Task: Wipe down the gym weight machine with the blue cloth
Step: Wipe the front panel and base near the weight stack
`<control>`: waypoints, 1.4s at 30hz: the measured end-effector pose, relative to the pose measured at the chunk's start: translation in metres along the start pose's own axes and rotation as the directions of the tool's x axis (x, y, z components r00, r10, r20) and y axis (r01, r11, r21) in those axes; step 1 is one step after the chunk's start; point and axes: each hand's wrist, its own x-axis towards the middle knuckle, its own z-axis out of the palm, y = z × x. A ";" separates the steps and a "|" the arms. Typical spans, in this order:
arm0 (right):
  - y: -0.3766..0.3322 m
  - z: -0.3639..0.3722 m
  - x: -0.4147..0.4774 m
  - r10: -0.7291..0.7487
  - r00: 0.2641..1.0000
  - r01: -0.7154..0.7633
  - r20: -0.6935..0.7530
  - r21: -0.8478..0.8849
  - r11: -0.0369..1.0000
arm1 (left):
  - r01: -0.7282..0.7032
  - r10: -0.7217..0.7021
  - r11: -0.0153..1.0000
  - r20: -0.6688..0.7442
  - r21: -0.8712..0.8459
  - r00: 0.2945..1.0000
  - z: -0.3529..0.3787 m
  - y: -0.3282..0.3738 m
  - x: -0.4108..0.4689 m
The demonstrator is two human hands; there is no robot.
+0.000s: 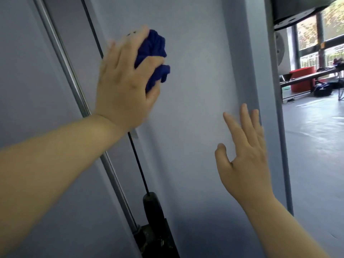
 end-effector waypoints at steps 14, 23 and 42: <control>0.019 -0.029 0.001 0.105 0.994 -0.106 0.029 0.050 0.993 | -0.192 0.193 0.981 0.012 -0.041 0.981 0.019 0.028 0.029; 0.030 -0.033 -0.002 0.089 0.994 -0.092 0.056 0.053 0.994 | -0.813 0.847 0.531 0.161 -0.238 0.507 0.032 0.089 -0.020; 0.048 -0.043 -0.008 0.086 0.993 -0.088 0.075 0.019 0.996 | -0.363 0.382 0.920 0.129 -0.146 0.915 0.032 0.091 -0.001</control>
